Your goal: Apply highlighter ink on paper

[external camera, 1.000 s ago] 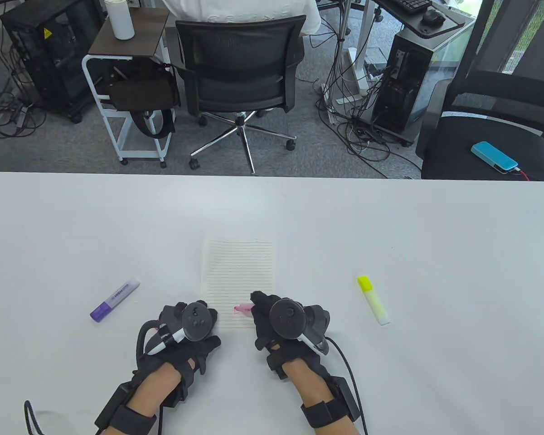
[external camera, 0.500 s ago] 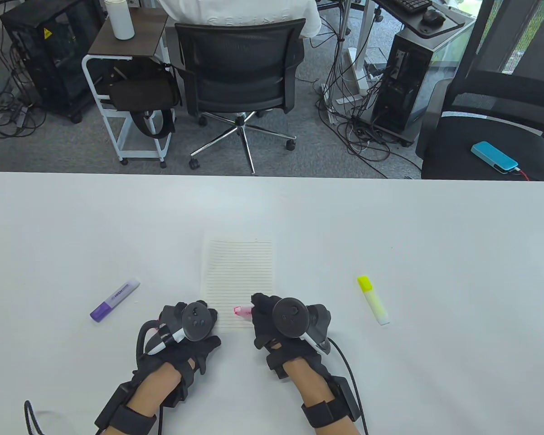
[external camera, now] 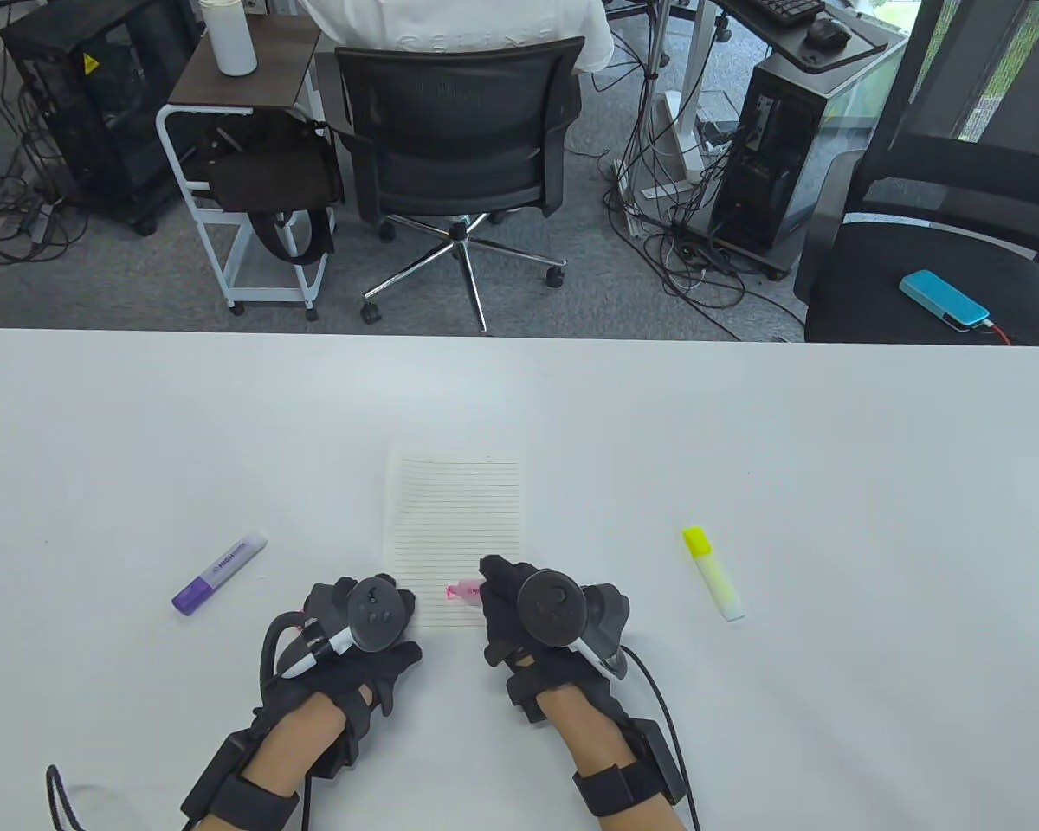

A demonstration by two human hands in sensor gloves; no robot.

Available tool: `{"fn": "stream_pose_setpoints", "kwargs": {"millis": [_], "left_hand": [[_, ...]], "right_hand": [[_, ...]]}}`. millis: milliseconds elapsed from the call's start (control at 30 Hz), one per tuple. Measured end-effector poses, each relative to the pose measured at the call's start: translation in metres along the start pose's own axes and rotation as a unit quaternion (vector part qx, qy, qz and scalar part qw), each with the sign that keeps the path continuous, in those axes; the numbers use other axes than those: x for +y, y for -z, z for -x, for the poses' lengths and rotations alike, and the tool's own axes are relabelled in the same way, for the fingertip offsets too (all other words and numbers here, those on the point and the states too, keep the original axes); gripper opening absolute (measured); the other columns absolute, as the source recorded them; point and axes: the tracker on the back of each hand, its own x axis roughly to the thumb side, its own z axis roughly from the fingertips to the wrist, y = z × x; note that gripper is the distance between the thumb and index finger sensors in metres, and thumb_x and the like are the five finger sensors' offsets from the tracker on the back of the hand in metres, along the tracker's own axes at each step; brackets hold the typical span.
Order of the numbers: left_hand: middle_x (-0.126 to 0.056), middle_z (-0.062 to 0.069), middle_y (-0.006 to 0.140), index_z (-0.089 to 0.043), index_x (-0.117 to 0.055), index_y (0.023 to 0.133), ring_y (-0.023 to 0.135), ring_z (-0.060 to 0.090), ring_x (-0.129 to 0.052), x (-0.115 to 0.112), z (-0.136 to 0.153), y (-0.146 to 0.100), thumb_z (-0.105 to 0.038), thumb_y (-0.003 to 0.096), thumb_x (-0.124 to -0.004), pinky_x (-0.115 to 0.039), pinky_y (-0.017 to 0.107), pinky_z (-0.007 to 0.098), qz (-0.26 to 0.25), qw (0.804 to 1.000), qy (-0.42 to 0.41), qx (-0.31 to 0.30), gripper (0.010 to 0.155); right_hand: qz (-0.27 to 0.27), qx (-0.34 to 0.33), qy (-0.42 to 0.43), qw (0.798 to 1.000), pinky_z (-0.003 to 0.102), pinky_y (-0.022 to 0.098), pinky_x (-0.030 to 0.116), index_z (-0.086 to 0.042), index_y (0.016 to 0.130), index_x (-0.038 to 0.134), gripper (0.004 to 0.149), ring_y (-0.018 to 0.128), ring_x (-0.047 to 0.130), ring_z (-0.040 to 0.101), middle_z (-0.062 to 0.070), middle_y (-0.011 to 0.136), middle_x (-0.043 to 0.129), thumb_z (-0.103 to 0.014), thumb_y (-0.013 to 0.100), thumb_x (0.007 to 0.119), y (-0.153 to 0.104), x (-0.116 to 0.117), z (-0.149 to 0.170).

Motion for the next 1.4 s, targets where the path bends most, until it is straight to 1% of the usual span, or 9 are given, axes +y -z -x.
{"fn": "stream_pose_setpoints", "kwargs": {"millis": [133, 233, 400, 567, 733, 867, 1033, 1167, 1400], "left_hand": [[-0.039, -0.001, 0.119, -0.031, -0.050, 0.109, 0.109, 0.046, -0.037, 0.0000, 0.0000, 0.0000, -0.056, 0.0475, -0.067, -0.030, 0.072, 0.070, 0.000, 1.000, 0.000, 0.000, 0.068], [-0.039, -0.001, 0.119, -0.031, -0.050, 0.109, 0.109, 0.046, -0.037, 0.0000, 0.0000, 0.0000, -0.056, 0.0474, -0.067, -0.030, 0.072, 0.070, 0.000, 1.000, 0.000, 0.000, 0.068], [-0.039, -0.001, 0.119, -0.031, -0.050, 0.109, 0.109, 0.046, -0.037, -0.0002, -0.0001, -0.0003, -0.056, 0.0474, -0.068, -0.030, 0.072, 0.070, 0.001, 1.000, 0.000, 0.000, 0.069], [-0.039, -0.001, 0.119, -0.031, -0.050, 0.109, 0.109, 0.046, -0.037, -0.0001, -0.0001, -0.0001, -0.056, 0.0475, -0.067, -0.030, 0.072, 0.070, 0.001, 1.000, 0.000, 0.000, 0.068], [-0.039, -0.001, 0.119, -0.031, -0.050, 0.109, 0.109, 0.046, -0.037, -0.0001, -0.0001, -0.0001, -0.056, 0.0475, -0.067, -0.030, 0.072, 0.070, 0.001, 1.000, 0.000, 0.000, 0.068], [-0.039, -0.001, 0.119, -0.031, -0.050, 0.109, 0.109, 0.046, -0.037, -0.0001, -0.0001, -0.0001, -0.056, 0.0475, -0.067, -0.030, 0.072, 0.070, 0.001, 1.000, 0.000, 0.000, 0.069], [-0.039, -0.001, 0.119, -0.031, -0.050, 0.109, 0.109, 0.046, -0.037, -0.0001, -0.0001, -0.0001, -0.056, 0.0475, -0.067, -0.030, 0.072, 0.070, 0.001, 1.000, 0.000, 0.000, 0.068], [-0.039, -0.001, 0.119, -0.031, -0.050, 0.109, 0.109, 0.046, -0.037, -0.0001, -0.0001, -0.0001, -0.056, 0.0475, -0.067, -0.030, 0.072, 0.070, 0.001, 1.000, 0.000, 0.000, 0.068], [-0.039, -0.001, 0.119, -0.031, -0.050, 0.109, 0.109, 0.046, -0.037, -0.0001, -0.0001, -0.0001, -0.056, 0.0475, -0.067, -0.030, 0.072, 0.070, 0.001, 1.000, 0.000, 0.000, 0.068]], "right_hand": [[-0.003, 0.001, 0.007, 1.000, 0.062, 0.051, 0.077, -0.015, 0.079, 0.093, 0.036, 0.036, 0.099, 0.037, 0.018, 0.061, 0.102, -0.030, 0.047, 0.088, -0.0003, -0.0014, 0.0002], [0.010, 0.002, 0.002, 1.000, 0.062, 0.052, 0.076, -0.015, 0.082, 0.091, 0.038, 0.039, 0.099, 0.038, 0.018, 0.064, 0.101, -0.030, 0.048, 0.087, -0.0007, 0.0011, 0.0006], [-0.009, 0.007, 0.010, 1.000, 0.062, 0.051, 0.077, -0.014, 0.080, 0.092, 0.036, 0.037, 0.099, 0.037, 0.019, 0.061, 0.102, -0.030, 0.048, 0.087, -0.0004, -0.0010, 0.0013], [0.011, 0.006, 0.009, 1.000, 0.062, 0.052, 0.076, -0.014, 0.082, 0.090, 0.038, 0.039, 0.098, 0.038, 0.019, 0.064, 0.101, -0.030, 0.048, 0.086, -0.0003, 0.0013, 0.0019], [-0.006, 0.012, 0.012, 1.000, 0.062, 0.051, 0.077, -0.015, 0.079, 0.093, 0.036, 0.035, 0.098, 0.037, 0.019, 0.061, 0.102, -0.030, 0.048, 0.087, -0.0001, -0.0015, 0.0021], [0.011, 0.009, 0.011, 1.000, 0.062, 0.051, 0.076, -0.015, 0.082, 0.090, 0.037, 0.039, 0.099, 0.037, 0.018, 0.064, 0.101, -0.030, 0.049, 0.086, -0.0005, 0.0007, 0.0027], [-0.010, 0.019, 0.014, 1.000, 0.061, 0.050, 0.077, -0.014, 0.080, 0.092, 0.036, 0.036, 0.099, 0.037, 0.019, 0.061, 0.102, -0.031, 0.048, 0.086, 0.0006, -0.0009, 0.0035], [0.004, 0.016, 0.011, 1.000, 0.061, 0.051, 0.077, -0.015, 0.082, 0.091, 0.037, 0.038, 0.099, 0.037, 0.019, 0.063, 0.101, -0.031, 0.049, 0.086, 0.0001, -0.0001, 0.0031], [-0.011, 0.022, 0.015, 1.000, 0.061, 0.050, 0.077, -0.014, 0.079, 0.093, 0.036, 0.035, 0.098, 0.037, 0.019, 0.060, 0.102, -0.031, 0.048, 0.086, 0.0006, -0.0031, 0.0031]]}}
